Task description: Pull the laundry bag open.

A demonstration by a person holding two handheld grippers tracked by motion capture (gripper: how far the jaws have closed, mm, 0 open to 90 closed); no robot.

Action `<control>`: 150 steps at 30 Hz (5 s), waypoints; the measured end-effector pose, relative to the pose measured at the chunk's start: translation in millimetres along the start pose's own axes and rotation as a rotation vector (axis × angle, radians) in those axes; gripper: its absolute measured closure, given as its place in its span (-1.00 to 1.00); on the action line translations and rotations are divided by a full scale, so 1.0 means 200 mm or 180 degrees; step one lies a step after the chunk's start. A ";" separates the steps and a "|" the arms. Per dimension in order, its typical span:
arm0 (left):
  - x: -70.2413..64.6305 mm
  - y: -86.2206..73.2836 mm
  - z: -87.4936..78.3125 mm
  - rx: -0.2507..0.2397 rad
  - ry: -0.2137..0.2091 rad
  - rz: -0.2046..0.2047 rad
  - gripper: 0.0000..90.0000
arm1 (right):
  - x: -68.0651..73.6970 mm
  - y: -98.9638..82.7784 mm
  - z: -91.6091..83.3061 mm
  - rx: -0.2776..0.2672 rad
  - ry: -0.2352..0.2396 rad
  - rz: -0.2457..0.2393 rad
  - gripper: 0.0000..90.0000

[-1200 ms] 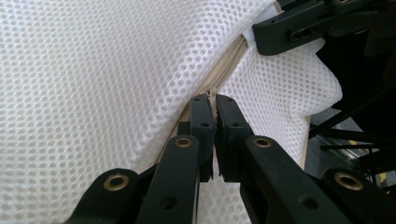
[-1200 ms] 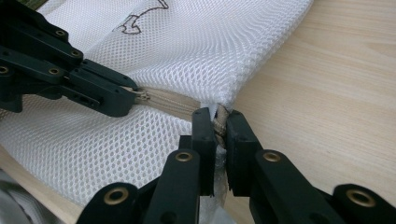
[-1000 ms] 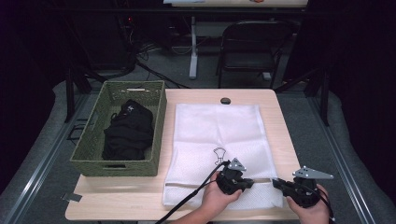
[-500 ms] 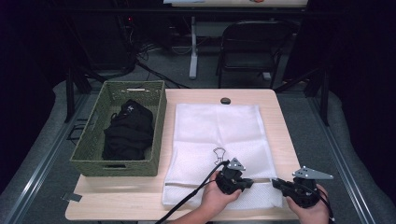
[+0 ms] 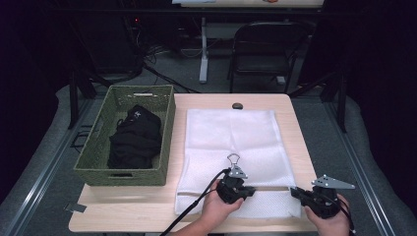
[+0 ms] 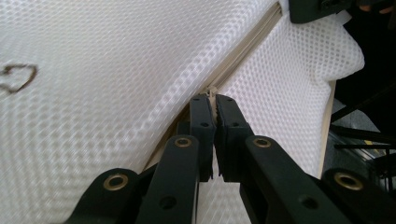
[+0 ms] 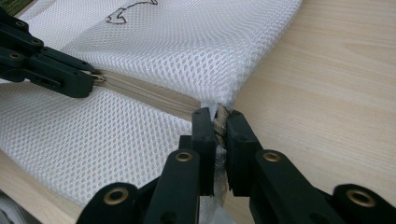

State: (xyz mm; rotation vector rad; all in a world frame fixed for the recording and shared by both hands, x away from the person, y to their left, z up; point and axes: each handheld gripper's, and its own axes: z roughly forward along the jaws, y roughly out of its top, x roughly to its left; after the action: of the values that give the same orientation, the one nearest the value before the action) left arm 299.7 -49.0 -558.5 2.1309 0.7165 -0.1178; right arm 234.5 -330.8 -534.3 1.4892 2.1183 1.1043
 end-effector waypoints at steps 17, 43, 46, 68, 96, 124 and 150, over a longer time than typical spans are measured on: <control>0.07 -0.08 -0.10 0.0002 0.0083 -0.0047 0.94 | 0.00 0.00 0.00 0.0026 -0.0032 -0.0047 0.86; 0.09 -0.12 -0.19 0.0055 0.0136 -0.0066 0.94 | 0.01 0.00 0.02 0.0074 -0.0070 -0.0139 0.86; 0.09 -0.12 -0.20 0.0044 0.0137 -0.0071 0.94 | 0.02 0.00 0.02 0.0068 -0.0060 -0.0137 0.86; 0.15 -0.19 -0.32 0.0108 0.0318 -0.0154 0.94 | 0.00 0.00 0.02 0.0098 -0.0093 -0.0123 0.86; 0.19 -0.25 -0.45 0.0110 0.0457 -0.0241 0.94 | -0.01 -0.01 0.01 0.0082 -0.0091 -0.0079 0.86; 0.20 -0.28 -0.51 0.0098 0.0481 -0.0253 0.94 | 0.00 0.00 0.02 0.0090 -0.0041 -0.0106 0.86; 0.24 -0.33 -0.59 0.0079 0.0588 -0.0315 0.94 | -0.04 -0.01 0.03 0.0102 -0.0078 0.0006 0.86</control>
State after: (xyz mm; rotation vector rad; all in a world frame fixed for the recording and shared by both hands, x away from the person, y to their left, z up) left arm 285.1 92.7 -547.9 2.1490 0.9331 0.0176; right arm 240.3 -336.1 -539.9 1.5116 2.1280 1.0522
